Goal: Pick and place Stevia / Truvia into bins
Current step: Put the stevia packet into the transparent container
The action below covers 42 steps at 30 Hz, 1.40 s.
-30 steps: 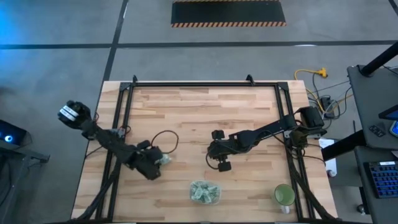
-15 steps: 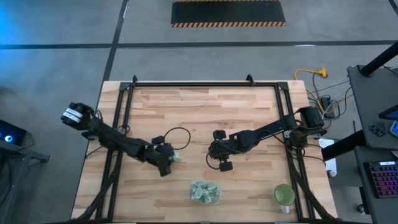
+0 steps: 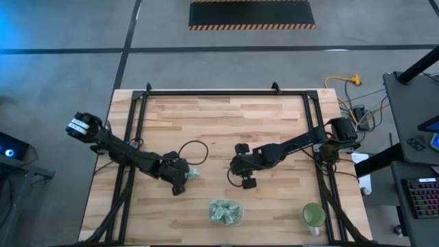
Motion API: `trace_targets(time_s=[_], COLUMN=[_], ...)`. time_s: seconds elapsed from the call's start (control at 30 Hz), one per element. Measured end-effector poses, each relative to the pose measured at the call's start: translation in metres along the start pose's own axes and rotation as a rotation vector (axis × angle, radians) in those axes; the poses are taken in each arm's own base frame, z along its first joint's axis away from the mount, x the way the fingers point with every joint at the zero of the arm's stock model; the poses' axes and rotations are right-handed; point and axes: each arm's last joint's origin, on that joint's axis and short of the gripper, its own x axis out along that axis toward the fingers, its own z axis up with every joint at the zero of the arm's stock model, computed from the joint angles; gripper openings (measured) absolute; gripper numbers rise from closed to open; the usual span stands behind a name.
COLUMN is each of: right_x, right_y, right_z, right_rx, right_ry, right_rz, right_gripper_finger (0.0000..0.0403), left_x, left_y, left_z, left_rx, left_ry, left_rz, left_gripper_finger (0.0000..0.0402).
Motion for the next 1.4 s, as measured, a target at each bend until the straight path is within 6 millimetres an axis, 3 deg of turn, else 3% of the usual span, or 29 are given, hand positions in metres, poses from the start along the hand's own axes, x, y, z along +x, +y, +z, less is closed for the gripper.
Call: trace_targets(time_s=[0.53,0.73,1.0,1.2,1.4], right_x=[0.0,0.0,0.0,0.0,0.0], right_y=[0.0,0.0,0.0,0.0,0.0], right_z=[0.0,0.0,0.0,0.0,0.0], right_rx=[0.0,0.0,0.0,0.0,-0.004], right_ry=[-0.001,-0.002,-0.003,-0.004,-0.003], right_rz=[0.0,0.0,0.0,0.0,0.0], right_gripper_finger=[0.0068,0.0068,0.0068,0.0068,0.0068], left_x=[-0.001,-0.007,-0.019,-0.026,-0.019], left_y=[-0.001,-0.009,-0.026,-0.042,-0.063], left_z=[0.001,0.011,0.036,0.058,0.07], left_rx=[-0.001,-0.002,0.064,0.149,0.242], left_ry=[0.005,-0.017,-0.146,-0.352,-0.452], left_rz=[-0.017,-0.055,-0.151,-0.273,-0.44], left_gripper_finger=[0.0058,0.0032,0.0024,0.0024,0.0024])
